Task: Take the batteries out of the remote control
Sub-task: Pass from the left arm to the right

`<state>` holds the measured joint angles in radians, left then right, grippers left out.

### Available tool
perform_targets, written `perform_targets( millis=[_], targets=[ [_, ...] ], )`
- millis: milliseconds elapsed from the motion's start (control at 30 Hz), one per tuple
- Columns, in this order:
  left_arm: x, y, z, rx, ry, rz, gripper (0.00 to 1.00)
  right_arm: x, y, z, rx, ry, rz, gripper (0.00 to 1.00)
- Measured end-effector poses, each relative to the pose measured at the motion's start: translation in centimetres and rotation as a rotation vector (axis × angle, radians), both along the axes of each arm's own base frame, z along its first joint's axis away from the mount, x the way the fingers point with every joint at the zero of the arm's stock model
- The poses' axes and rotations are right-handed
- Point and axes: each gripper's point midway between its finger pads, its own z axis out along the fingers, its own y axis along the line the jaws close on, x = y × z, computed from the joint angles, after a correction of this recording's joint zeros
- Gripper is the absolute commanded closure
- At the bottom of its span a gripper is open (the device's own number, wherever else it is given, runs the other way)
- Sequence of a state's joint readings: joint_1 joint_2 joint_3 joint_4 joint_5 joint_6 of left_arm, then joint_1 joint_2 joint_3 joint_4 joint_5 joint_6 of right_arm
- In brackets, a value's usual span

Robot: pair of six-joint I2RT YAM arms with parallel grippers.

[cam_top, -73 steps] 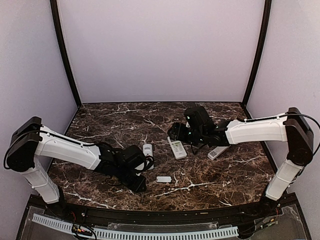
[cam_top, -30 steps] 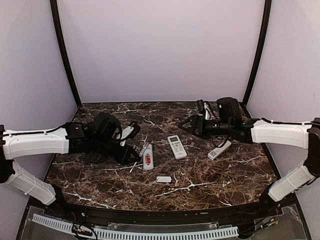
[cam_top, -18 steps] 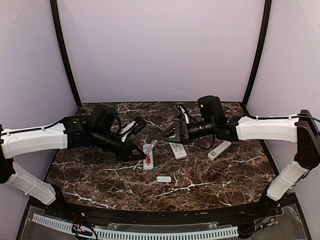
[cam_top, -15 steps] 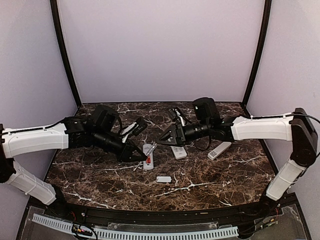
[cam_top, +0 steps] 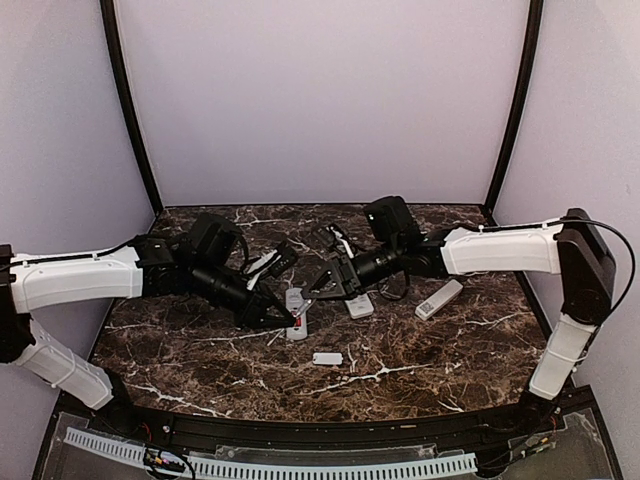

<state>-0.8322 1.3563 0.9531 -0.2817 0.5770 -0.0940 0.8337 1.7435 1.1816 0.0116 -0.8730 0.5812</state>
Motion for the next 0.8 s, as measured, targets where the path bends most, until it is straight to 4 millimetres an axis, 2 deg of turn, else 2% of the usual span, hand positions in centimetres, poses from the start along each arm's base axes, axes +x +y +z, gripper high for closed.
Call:
perform_targets(
  millis=[133, 367, 667, 800],
  targets=[
    [-0.1, 0.0, -0.4, 0.008, 0.010, -0.008, 1.00, -0.8, 0.4, -0.6, -0.019, 0.014, 0.053, 0.69],
    [-0.1, -0.1, -0.7, 0.014, 0.014, -0.016, 1.00, -2.6, 0.4, -1.4, -0.031, 0.061, 0.135, 0.74],
    [-0.3, -0.2, -1.1, 0.016, 0.025, -0.034, 1.00, -3.0, 0.5, -1.8, -0.031, 0.087, 0.169, 0.75],
    [-0.5, -0.2, -1.2, 0.018, 0.029, -0.041, 1.00, -3.1, 0.6, -1.7, -0.023, 0.090, 0.177, 0.82]
  ],
)
